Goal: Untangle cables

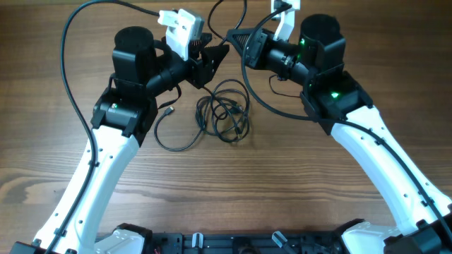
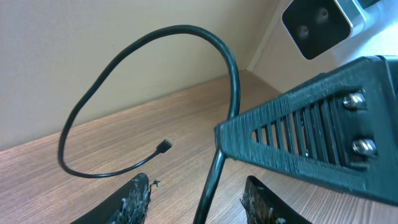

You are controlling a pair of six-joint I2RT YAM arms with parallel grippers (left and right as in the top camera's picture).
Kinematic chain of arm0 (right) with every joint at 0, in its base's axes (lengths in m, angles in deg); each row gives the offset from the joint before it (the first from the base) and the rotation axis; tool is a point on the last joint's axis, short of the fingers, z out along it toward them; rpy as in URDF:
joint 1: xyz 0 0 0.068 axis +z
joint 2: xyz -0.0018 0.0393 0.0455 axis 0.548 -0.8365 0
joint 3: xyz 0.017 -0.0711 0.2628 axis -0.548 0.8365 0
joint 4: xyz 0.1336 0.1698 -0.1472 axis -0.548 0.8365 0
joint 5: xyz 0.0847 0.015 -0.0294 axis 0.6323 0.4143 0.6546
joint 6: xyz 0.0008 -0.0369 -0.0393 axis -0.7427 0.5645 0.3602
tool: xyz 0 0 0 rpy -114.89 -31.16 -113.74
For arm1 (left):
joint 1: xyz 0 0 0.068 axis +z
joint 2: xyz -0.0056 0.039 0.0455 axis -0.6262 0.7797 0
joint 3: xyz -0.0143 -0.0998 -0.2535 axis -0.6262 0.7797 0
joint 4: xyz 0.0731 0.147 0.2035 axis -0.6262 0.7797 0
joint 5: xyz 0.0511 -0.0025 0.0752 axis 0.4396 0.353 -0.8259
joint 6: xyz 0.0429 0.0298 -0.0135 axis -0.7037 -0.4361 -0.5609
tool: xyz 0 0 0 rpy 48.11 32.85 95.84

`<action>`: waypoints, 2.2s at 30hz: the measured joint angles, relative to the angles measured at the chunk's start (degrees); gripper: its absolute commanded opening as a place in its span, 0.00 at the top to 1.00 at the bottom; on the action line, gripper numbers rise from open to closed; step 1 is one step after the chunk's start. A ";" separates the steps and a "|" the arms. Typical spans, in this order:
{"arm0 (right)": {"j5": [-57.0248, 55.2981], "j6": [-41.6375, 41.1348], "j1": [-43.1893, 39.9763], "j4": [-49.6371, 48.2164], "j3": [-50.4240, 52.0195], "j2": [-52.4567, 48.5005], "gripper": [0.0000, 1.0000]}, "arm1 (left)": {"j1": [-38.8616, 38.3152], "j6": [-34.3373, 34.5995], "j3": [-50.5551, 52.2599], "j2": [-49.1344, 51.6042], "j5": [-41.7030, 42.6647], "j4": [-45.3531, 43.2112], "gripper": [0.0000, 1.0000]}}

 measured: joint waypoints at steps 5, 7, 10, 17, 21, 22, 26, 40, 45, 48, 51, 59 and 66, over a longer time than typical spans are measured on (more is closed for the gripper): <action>0.02 0.02 1.03 -0.33 0.00 0.00 0.95 | 0.00 0.00 0.00 0.00 0.00 0.37 0.55; 0.00 0.02 1.03 -0.42 0.00 0.00 0.96 | 0.00 0.00 0.00 0.00 0.02 0.42 0.57; 0.17 0.02 1.05 -0.44 0.00 0.00 0.96 | 0.00 -0.09 0.00 0.00 0.00 0.39 0.68; 0.17 0.02 1.09 -1.16 0.00 0.00 0.88 | -0.33 -0.68 0.00 -0.07 0.52 0.37 0.96; 0.22 0.00 1.09 -2.47 0.00 0.00 0.88 | -0.28 -0.81 0.00 -0.07 0.02 0.39 0.96; 0.22 0.00 1.09 -2.84 0.00 0.00 0.89 | -0.26 -0.81 0.00 -0.07 0.02 0.37 0.96; 0.22 0.00 1.09 -3.56 0.00 0.00 0.78 | -0.26 -0.81 0.00 -0.07 0.02 0.17 0.96; -5.57 -1.77 1.03 -6.62 0.00 0.00 0.55 | -0.26 1.64 0.00 -0.07 6.73 -3.63 0.96; -6.19 -1.97 1.03 -9.55 0.00 0.00 0.56 | -0.26 1.07 0.00 -0.07 7.89 -0.57 0.96; -6.32 -1.97 1.03 -9.62 0.00 0.00 0.60 | -0.26 0.42 0.00 -0.07 8.04 0.39 0.96; -6.45 -2.34 1.01 -9.46 0.00 0.00 0.75 | -0.26 -0.37 0.00 -0.07 8.07 0.48 0.96; -6.80 -2.58 0.79 -9.01 0.00 0.00 0.96 | -0.26 -1.07 0.00 -0.07 8.26 0.37 0.73; -6.78 -2.69 0.81 -8.94 0.00 0.00 0.96 | -0.26 -1.57 0.02 -0.07 7.54 -1.07 0.32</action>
